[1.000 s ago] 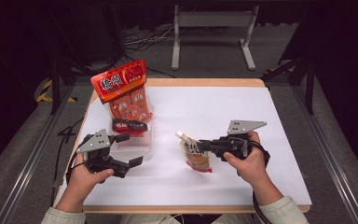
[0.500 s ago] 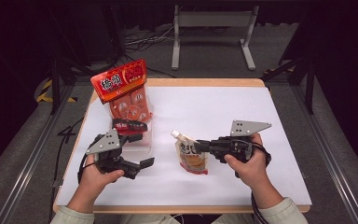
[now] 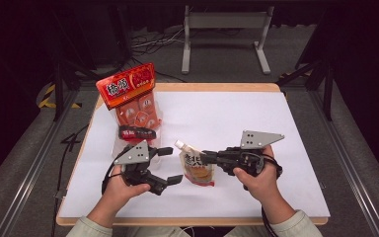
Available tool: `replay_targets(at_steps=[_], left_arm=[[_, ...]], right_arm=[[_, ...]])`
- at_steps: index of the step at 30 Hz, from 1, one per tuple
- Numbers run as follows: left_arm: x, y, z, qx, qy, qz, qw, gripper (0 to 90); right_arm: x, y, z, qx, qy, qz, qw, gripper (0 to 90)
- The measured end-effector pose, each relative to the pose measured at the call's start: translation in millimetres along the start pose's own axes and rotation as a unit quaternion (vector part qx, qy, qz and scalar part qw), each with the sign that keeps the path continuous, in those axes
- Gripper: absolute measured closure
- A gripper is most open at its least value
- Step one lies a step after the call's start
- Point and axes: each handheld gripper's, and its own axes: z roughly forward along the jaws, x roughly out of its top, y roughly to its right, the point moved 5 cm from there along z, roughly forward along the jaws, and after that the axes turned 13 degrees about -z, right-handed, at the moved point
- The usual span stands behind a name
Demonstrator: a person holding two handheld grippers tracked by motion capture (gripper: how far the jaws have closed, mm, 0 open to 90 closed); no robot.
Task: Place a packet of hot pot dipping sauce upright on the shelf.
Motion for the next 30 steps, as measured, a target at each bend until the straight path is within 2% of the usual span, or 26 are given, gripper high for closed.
replay_targets(at_steps=[2,10,13,16,18,21,22,25,26,28,30], left_arm=[[-0.3,1.3,6.4,-0.007,-0.005,0.007,0.9999,8.5],[-5.0,3.0,24.4,-0.028,-0.02,0.008,0.9994,12.7],[-7.1,2.6,32.0,-0.035,-0.028,0.013,0.9989,18.3],[-10.4,1.5,37.8,-0.049,-0.032,0.006,0.9983,23.2],[-12.1,0.5,39.9,-0.051,-0.035,0.011,0.998,26.7],[-12.8,0.6,40.3,-0.059,-0.036,0.01,0.9975,36.3],[-12.4,1.4,40.0,-0.066,-0.034,0.009,0.9972,36.3],[-13.3,0.6,38.9,-0.069,-0.039,0.013,0.9967,47.0],[-13.6,-0.4,38.1,-0.07,-0.041,0.013,0.9966,53.6],[-14.0,-1.7,36.0,-0.079,-0.042,0.001,0.996,63.5],[-13.6,-1.8,34.4,-0.082,-0.041,0.003,0.9958,67.8]], right_arm=[[0.6,-1.2,0.7,0.001,0.002,-0.003,1.0,88.4],[1.1,-4.3,3.2,0.006,0.012,-0.009,0.9999,88.4],[0.6,-4.7,4.1,0.003,0.01,-0.012,0.9999,88.4],[0.1,-4.2,4.2,0.002,0.01,-0.011,0.9999,88.4],[-0.4,-4.0,4.4,0.002,0.011,-0.011,0.9999,88.4],[-1.0,-3.8,4.6,0.002,0.012,-0.01,0.9999,88.5],[-1.2,-3.7,4.7,0.002,0.012,-0.01,0.9999,88.5],[-1.9,-3.3,5.1,0.001,0.015,-0.01,0.9998,88.5],[-2.1,-3.3,5.0,0.001,0.013,-0.01,0.9999,88.5],[-2.2,-3.5,5.0,0.002,0.014,-0.009,0.9999,88.5],[-2.0,-3.7,5.2,0.003,0.015,-0.009,0.9999,88.5]])
